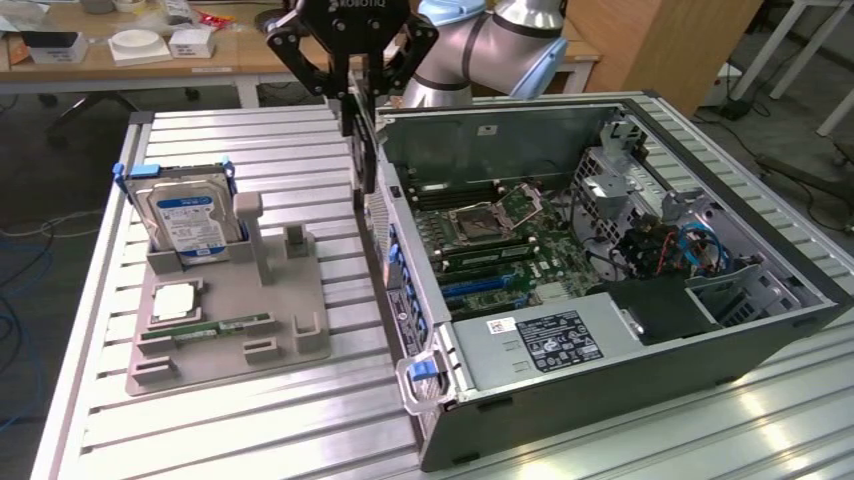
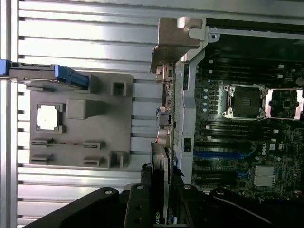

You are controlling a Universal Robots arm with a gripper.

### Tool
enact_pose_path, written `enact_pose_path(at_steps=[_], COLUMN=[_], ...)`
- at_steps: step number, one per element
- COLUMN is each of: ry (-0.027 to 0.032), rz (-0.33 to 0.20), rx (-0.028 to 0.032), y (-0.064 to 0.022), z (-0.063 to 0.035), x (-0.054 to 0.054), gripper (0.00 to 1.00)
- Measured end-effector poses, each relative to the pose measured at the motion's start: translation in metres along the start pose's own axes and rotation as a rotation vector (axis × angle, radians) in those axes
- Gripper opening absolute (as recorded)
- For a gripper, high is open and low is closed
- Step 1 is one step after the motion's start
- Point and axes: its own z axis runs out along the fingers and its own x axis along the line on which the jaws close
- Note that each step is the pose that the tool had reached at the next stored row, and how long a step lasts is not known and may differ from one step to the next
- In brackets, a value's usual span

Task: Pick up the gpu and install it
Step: 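Pick up the gpu and move the gpu toward the slot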

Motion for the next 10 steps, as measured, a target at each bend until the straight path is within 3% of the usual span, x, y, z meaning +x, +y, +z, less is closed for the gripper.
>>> enact_pose_path(at_steps=[10], ry=[0.0000], rz=[0.000], rx=[0.0000], y=[-0.0004], z=[0.0003], x=[-0.015], gripper=[0.26])
